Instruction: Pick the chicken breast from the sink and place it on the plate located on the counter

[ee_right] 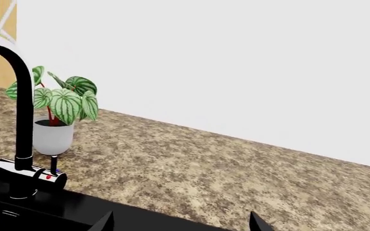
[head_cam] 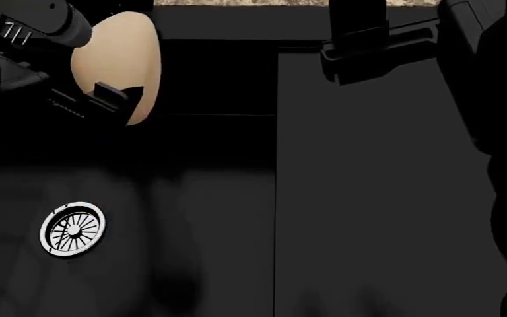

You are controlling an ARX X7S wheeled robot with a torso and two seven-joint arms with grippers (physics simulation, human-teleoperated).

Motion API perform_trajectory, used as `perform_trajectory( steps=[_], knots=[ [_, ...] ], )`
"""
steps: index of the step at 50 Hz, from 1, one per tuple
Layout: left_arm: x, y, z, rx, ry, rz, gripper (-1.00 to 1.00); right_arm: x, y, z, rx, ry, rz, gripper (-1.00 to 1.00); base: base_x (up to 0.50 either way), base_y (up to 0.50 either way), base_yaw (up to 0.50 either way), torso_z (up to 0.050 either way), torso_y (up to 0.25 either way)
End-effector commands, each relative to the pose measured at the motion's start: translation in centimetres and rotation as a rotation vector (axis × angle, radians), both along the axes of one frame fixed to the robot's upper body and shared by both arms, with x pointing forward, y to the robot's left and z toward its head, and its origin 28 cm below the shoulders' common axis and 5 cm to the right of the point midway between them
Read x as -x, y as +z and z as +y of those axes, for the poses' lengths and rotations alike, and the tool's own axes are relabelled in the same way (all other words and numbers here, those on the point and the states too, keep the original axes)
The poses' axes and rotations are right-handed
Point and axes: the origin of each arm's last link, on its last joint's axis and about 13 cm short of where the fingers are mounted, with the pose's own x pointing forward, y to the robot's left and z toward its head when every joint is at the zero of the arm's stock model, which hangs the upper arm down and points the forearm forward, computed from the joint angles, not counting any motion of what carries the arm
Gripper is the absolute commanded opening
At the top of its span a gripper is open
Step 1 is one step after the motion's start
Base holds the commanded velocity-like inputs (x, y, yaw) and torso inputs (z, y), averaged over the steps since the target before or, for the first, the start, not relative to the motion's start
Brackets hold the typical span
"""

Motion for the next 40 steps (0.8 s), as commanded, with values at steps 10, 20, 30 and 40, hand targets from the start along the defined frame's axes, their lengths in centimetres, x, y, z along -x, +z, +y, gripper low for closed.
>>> perform_trajectory(
  steps=[10,20,30,40],
  knots=[
    [0.85,0.64,0.34,0.037,-0.008,-0.08,-1.0,0.45,0.55,-0.25,-0.026,0.035,-0.022,1.0,-0.11,-0.29,0.0,0.0,0.0],
    [0.77,0.59,0.18,0.026,-0.012,-0.079,-1.0,0.54,0.53,-0.31,-0.032,0.039,-0.024,1.0,-0.23,-0.49,0.0,0.0,0.0],
    [0.83,0.71,0.13,0.027,-0.018,-0.082,-1.0,0.69,0.71,-0.29,-0.029,0.042,-0.029,1.0,-0.02,-0.5,0.0,0.0,0.0],
    [0.78,0.59,0.06,0.027,-0.022,-0.081,-1.0,0.72,0.67,-0.33,-0.028,0.043,-0.029,1.0,0.0,-0.5,0.0,0.0,0.0]
  ],
)
